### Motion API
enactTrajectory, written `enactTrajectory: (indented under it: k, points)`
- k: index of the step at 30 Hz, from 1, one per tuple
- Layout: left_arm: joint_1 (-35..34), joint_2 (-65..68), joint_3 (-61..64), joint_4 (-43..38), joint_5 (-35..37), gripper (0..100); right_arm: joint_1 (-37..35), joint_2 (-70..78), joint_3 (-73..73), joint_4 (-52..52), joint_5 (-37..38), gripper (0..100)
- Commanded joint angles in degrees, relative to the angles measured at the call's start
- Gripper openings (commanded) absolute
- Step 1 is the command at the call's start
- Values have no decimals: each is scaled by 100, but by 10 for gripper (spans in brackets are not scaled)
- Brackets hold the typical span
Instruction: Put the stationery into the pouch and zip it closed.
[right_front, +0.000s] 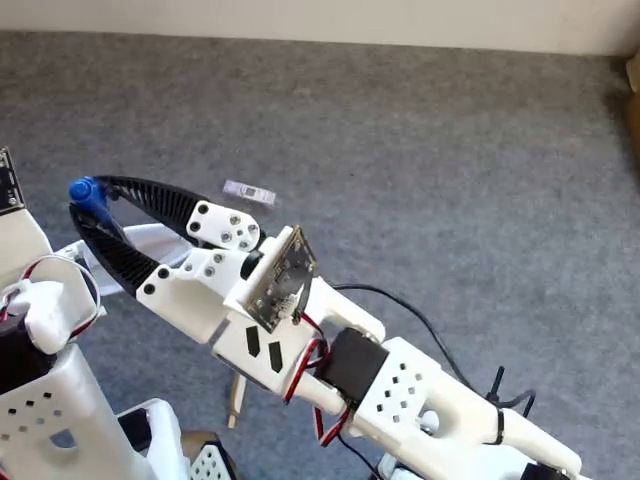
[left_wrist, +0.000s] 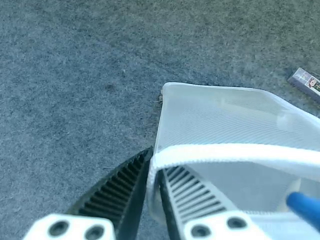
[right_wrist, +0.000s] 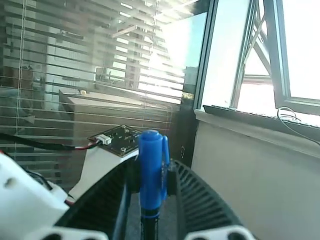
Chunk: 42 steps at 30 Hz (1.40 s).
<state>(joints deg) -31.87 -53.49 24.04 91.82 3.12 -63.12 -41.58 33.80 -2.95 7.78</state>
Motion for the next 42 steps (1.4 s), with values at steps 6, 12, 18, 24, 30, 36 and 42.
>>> enactTrajectory:
  k: [6,12,18,24,30,36,42]
  points:
    - [-92,84,13,-35,-62,10,127,-48,268,-127,70,11]
    - [-92,84,13,-35,-62,10,136,-48,356,-127,35,12]
    - [-92,84,13,-35,-62,10,145,-57,426,-119,35,19]
    - [-92,84,13,-35,-62,10,145,-66,462,-75,35,138]
    - [-92,84,13,-35,-62,10,242,-75,453,-75,35,139]
    - [-92,84,13,-35,-62,10,382,-75,418,-75,35,139]
    - [-92,92,13,-35,-62,10,382,-66,418,-75,35,139]
